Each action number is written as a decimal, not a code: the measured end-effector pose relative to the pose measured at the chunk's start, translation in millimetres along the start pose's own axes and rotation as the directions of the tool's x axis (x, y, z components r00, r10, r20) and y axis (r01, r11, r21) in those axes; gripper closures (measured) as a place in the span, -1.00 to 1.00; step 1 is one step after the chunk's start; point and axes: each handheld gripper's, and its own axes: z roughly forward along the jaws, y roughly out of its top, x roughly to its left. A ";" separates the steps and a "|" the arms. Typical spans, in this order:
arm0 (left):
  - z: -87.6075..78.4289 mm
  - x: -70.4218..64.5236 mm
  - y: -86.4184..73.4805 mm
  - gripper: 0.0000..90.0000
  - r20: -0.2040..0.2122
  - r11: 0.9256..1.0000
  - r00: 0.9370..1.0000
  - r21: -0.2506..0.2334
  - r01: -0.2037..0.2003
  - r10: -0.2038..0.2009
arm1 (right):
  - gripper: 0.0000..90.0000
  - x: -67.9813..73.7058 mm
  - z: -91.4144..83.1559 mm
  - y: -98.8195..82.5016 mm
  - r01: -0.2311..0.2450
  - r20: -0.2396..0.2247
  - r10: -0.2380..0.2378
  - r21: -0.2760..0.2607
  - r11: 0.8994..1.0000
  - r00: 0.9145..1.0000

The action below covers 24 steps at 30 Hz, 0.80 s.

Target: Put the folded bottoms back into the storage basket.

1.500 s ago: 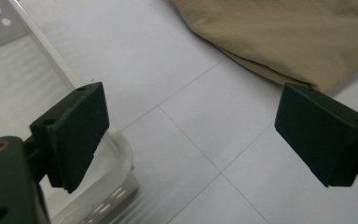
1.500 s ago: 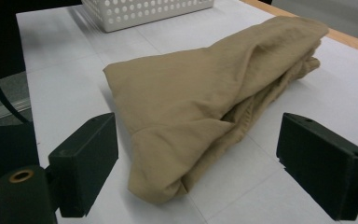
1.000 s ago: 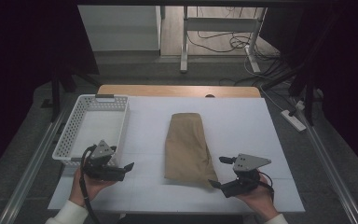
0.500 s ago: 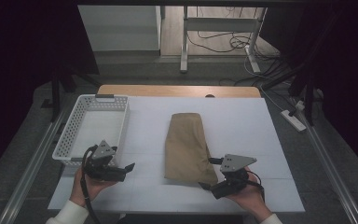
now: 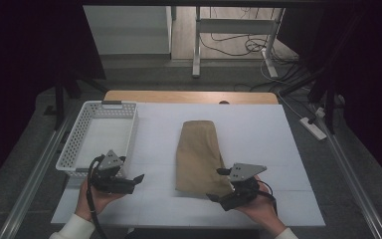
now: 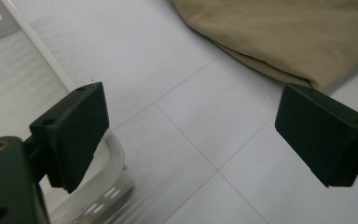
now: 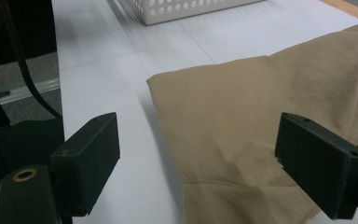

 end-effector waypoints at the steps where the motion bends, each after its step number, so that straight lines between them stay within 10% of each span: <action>1: -0.1 -0.4 0.0 -0.77 0.002 1.000 1.000 0.000 -0.002 0.002 | -0.69 0.3 1.4 -0.1 0.001 -0.005 -0.001 0.003 1.000 1.000; 24: 2.1 -0.3 -1.2 -0.75 0.016 1.000 1.000 0.009 -0.010 0.010 | -0.60 -2.9 21.4 -10.0 0.038 -0.019 -0.035 0.167 0.985 0.999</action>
